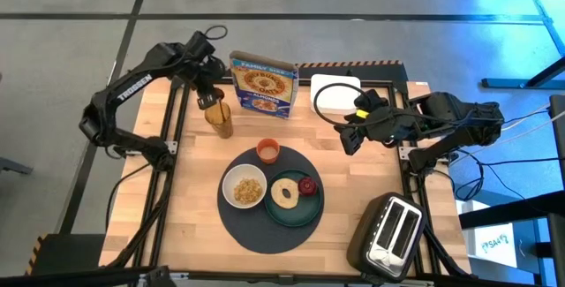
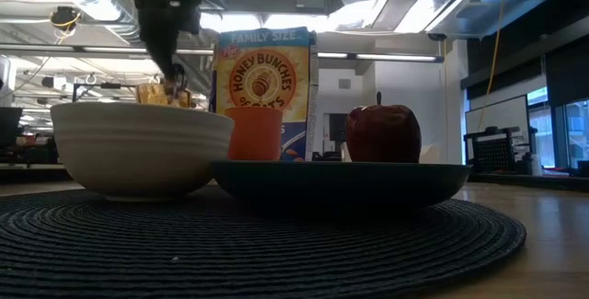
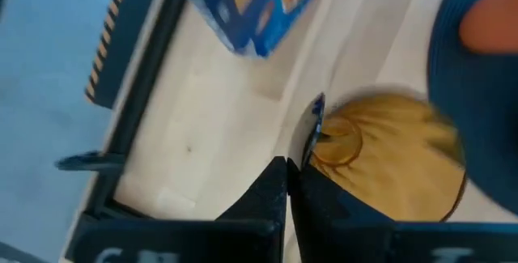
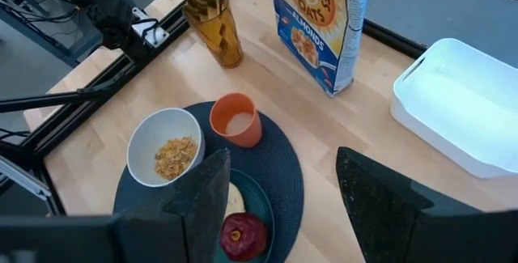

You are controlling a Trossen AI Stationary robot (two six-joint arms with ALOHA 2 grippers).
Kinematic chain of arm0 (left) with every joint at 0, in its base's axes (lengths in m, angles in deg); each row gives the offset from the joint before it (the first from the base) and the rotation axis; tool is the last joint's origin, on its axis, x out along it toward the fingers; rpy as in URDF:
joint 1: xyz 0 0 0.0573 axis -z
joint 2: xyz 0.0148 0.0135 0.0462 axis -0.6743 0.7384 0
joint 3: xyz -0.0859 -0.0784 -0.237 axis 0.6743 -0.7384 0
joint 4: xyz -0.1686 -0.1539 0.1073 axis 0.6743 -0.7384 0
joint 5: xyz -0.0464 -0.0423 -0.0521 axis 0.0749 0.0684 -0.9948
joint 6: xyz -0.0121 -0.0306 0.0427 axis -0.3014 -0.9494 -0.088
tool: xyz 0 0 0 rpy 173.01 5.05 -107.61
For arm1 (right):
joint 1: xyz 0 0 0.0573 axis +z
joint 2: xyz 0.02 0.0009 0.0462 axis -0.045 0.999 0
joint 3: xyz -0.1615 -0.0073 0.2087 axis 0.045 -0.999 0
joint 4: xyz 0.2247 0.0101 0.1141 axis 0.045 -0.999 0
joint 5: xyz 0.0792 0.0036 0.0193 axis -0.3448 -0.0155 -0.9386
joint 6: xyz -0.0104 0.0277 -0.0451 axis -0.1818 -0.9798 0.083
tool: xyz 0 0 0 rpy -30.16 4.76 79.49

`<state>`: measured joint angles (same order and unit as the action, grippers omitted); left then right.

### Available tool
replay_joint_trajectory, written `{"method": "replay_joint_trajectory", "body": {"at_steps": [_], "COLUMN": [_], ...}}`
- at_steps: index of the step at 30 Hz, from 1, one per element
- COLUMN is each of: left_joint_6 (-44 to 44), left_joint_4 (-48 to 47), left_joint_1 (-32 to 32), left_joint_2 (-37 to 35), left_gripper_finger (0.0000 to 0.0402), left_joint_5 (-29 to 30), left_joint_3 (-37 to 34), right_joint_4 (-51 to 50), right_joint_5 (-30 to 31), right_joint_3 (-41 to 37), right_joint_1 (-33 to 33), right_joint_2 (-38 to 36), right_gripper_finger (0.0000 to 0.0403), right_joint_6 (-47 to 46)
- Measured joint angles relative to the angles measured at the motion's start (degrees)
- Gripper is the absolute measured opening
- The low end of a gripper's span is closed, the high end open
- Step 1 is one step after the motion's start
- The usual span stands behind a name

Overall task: Arrange a breakfast setting
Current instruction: Put the black spoon on the left side of the blue table mat

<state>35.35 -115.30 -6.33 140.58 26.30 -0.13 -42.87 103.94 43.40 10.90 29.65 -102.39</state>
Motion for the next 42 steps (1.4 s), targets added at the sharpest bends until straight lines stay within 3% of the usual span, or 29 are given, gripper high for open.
{"method": "replay_joint_trajectory", "body": {"at_steps": [4, 11, 17, 22, 28, 35, 42], "left_joint_6": [-2.2, -6.0, -5.6, -10.4, -19.6, -26.0, -38.8], "left_joint_4": [-2.2, -12.5, -19.7, -19.6, -19.3, -17.5, 1.5], "left_joint_1": [0.2, 2.2, 7.3, 12.1, 21.4, 32.3, 36.0], "left_joint_2": [-1.8, -3.3, -3.3, -5.6, -7.8, -11.7, -17.6], "left_gripper_finger": [0.0004, 0.0002, 0.0002, 0.0001, 0.0001, 0.0, 0.0], "left_joint_5": [0.1, -1.5, -8.5, -21.4, -22.4, -20.3, -19.8], "left_joint_3": [5.0, 20.4, 29.2, 29.9, 22.0, -2.0, -23.9], "right_joint_4": [0.0, 0.0, 2.0, 3.9, 4.2, 4.2, 4.1], "right_joint_5": [0.0, 0.0, 0.0, -0.6, -1.0, -1.5, -2.6], "right_joint_3": [0.0, 0.0, 0.0, 0.0, 0.0, 0.0, 0.0], "right_joint_1": [0.0, 0.0, -0.4, -0.9, -0.7, -0.7, -0.7], "right_joint_2": [0.0, 0.0, 0.0, 0.0, 0.0, 0.0, 0.0], "right_gripper_finger": [0.0216, 0.0216, 0.0216, 0.0216, 0.0216, 0.0216, 0.0216], "right_joint_6": [0.3, 1.9, 5.7, 8.0, 8.1, 8.1, 7.8]}}
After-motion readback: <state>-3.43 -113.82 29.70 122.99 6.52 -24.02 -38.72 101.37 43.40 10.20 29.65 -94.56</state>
